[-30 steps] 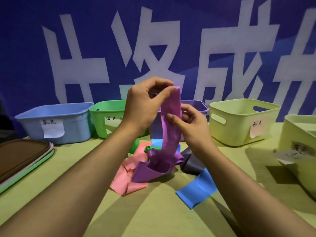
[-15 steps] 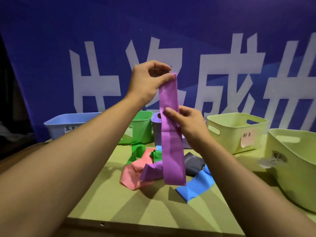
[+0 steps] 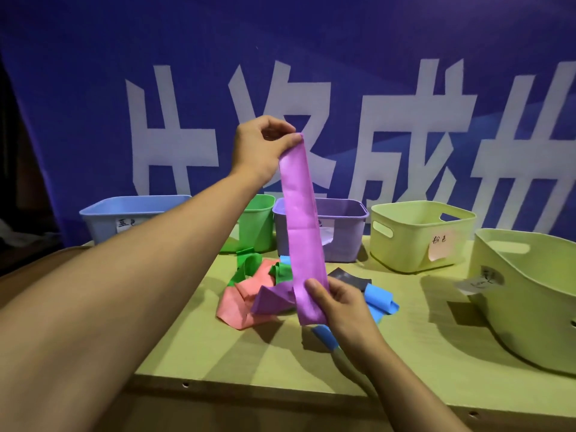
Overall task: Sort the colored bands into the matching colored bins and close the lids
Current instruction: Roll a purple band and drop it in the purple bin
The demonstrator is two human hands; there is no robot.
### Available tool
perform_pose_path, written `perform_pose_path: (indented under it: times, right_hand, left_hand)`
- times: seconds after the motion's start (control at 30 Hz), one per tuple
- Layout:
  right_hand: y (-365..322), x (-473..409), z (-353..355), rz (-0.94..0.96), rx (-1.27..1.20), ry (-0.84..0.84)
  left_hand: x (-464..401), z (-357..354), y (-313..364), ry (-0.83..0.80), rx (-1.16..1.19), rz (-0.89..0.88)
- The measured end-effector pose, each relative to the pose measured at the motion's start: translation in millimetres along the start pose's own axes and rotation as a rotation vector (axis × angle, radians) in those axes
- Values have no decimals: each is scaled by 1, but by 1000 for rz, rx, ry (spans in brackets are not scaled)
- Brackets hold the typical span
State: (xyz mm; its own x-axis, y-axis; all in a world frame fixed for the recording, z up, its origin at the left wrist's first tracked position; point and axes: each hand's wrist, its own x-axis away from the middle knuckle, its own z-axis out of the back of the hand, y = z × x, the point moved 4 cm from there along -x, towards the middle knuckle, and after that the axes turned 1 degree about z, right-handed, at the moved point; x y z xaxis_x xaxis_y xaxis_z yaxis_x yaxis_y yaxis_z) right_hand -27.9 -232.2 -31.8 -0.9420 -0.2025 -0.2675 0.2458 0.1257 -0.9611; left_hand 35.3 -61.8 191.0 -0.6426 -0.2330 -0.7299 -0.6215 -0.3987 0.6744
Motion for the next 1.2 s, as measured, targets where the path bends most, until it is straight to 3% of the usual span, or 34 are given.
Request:
perform_pose_path:
  times: [0.3, 0.83, 1.2]
  right_hand:
    - [-7, 8, -15, -85, 1, -118]
    - [-13, 9, -19, 81, 162, -63]
    - [-10, 12, -21, 25, 128, -102]
  left_hand:
    - [5, 0, 0, 11, -1, 17]
    - [-3, 16, 17, 28, -19, -33]
    - [-7, 24, 17, 9, 3, -13]
